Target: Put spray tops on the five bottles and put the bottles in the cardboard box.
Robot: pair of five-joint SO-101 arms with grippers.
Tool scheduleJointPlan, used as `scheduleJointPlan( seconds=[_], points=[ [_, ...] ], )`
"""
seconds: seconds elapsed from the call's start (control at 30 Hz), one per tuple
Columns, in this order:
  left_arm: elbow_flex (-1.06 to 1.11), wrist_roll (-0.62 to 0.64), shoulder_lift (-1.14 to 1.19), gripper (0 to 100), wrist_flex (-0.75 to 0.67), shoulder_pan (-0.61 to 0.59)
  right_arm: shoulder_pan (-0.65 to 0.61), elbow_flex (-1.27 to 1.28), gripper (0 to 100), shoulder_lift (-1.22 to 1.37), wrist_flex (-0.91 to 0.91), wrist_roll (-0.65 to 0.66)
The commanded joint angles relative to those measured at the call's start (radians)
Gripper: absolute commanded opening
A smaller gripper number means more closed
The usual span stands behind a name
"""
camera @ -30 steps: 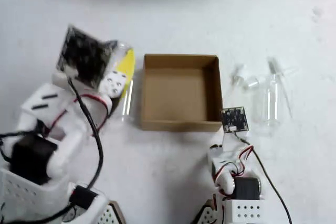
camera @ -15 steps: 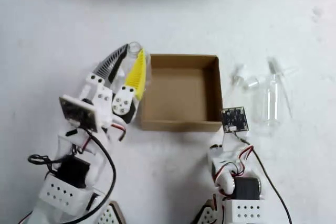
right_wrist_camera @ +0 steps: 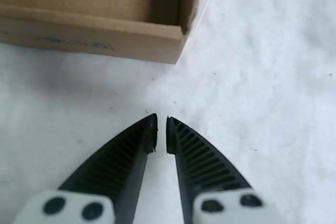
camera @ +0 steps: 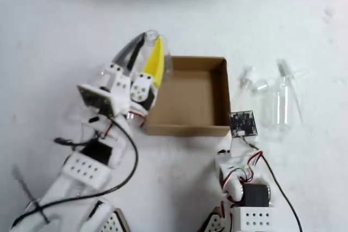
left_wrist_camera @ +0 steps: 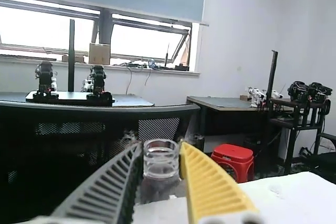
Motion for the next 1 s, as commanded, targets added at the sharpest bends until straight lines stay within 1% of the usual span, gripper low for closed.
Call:
scheduleJointPlan(
  seconds=[0.0, 0.1, 0.17, 0.27, 0.33, 0.47, 0.67, 0.83, 0.97],
  points=[
    [-0.009, -0.006, 0.174, 2, -0.181, 0.062, -0.002, 0.009, 1.5, -0.001, 0.005, 0.009],
    [-0.026, -0.006, 0.309, 2, -0.292, 0.084, -0.004, 0.009, 1.5, -0.001, 0.005, 0.009],
    [-0.068, -0.006, 0.414, 2, -0.358, 0.077, -0.005, 0.009, 1.5, -0.001, 0.005, 0.009],
    [-0.158, -0.006, 0.596, 2, -0.408, 0.050, -0.005, 0.009, 1.5, -0.001, 0.005, 0.009],
    [-0.175, -0.006, 0.696, 2, -0.440, 0.048, -0.005, 0.009, 1.5, -0.001, 0.005, 0.009],
    [-0.120, -0.015, 0.753, 2, -0.566, 0.045, -0.002, 0.009, 1.5, -0.001, 0.005, 0.009],
    [-0.190, -0.017, 0.846, 2, -0.574, -0.018, -0.007, 0.009, 1.5, -0.001, 0.005, 0.009],
    [-0.236, -0.017, 0.954, 2, -0.578, -0.044, -0.002, 0.009, 1.5, -0.001, 0.005, 0.009],
    [-0.262, -0.017, 1.018, 2, -0.671, -0.056, -0.002, 0.009, 1.5, -0.001, 0.005, 0.009]
  ],
)
